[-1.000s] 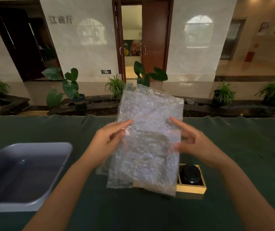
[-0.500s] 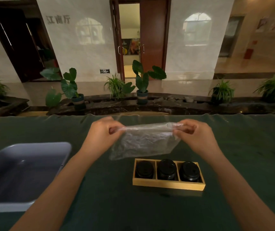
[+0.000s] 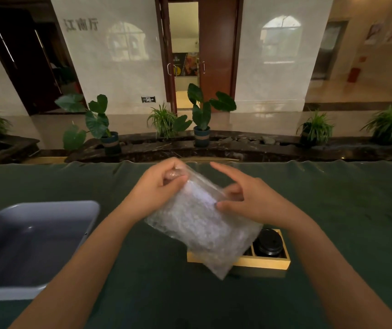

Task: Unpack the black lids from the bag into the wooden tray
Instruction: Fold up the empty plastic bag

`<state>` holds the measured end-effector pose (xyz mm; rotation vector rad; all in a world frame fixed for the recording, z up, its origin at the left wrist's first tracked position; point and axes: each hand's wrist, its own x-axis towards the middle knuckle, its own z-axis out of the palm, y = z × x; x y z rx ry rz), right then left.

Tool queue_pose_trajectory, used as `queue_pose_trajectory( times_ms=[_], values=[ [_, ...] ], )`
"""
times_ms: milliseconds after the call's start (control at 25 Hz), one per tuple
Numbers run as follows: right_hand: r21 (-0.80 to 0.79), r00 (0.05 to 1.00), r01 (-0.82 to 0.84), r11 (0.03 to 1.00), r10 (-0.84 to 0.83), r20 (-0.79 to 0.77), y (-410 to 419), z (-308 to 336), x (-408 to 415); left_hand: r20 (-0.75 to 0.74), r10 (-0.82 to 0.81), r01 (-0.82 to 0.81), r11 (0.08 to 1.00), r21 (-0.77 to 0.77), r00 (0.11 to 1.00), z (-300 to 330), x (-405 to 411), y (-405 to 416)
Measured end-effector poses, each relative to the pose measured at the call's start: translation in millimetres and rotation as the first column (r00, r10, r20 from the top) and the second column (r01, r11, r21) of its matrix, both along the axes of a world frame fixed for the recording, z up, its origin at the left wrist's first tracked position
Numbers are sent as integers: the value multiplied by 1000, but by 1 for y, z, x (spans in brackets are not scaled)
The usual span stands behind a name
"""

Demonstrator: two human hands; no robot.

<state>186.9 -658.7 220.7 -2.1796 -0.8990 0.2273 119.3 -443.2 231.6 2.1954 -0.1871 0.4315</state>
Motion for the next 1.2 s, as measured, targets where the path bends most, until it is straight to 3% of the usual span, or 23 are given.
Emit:
queue_pose_trajectory(
  times_ms=[80, 120, 160, 240, 280, 360, 400, 440, 520, 640, 760, 840, 920, 1000, 1120, 1200],
  values=[
    [141, 996, 94, 985, -94, -9, 9, -5, -1, 37, 224, -201, 926, -319, 974, 2, -4, -4],
    [209, 984, 179, 961, -177, -29, 13, -7, -1, 57, 375, -319, 850, -418, 925, 2, -8, -8],
    [281, 967, 256, 925, -243, -80, 16, -10, -1, 66, 459, -392, 817, -424, 886, 1, -11, -15],
    [411, 951, 305, 859, -249, -186, 23, -18, -4, -64, 402, -395, 837, -378, 913, -9, -14, -31],
    [469, 949, 304, 829, -223, -221, 26, -22, -6, -194, 297, -354, 820, -450, 935, -18, -13, -36],
    [556, 943, 303, 774, -156, -295, 29, -26, -7, -312, 84, -294, 627, -722, 946, -28, -10, -40],
    [585, 934, 307, 751, -118, -338, 28, -27, -8, -283, 56, -270, 521, -810, 958, -32, -10, -37],
    [603, 925, 310, 735, -86, -371, 26, -28, -8, -220, 84, -233, 482, -845, 972, -35, -10, -31],
    [609, 918, 310, 730, -62, -392, 20, -29, -6, -25, 141, -105, 594, -797, 990, -43, -10, -23],
    [616, 930, 270, 740, -36, -365, 17, -27, -8, 204, 92, 31, 846, -532, 975, -43, -13, -19],
    [585, 944, 200, 786, 5, -330, 17, -30, -6, 247, 31, 17, 981, -192, 969, -39, -13, -12],
    [588, 941, 164, 792, 52, -333, 15, -30, -4, 253, -39, 44, 999, -11, 967, -37, -15, -10],
    [624, 926, 122, 771, 139, -352, 12, -29, -2, 166, -81, 82, 997, 2, 983, -36, -17, -10],
    [627, 908, 67, 776, 214, -361, 4, -29, 1, 29, -100, 103, 988, -111, 995, -34, -19, -8],
    [538, 889, -60, 841, 290, -354, -6, -27, 6, -123, -116, 92, 979, -184, 986, -32, -19, 1],
    [446, 907, -82, 891, 252, -336, -7, -24, 9, -206, -142, 99, 974, -206, 968, -30, -17, 8]
  ],
)
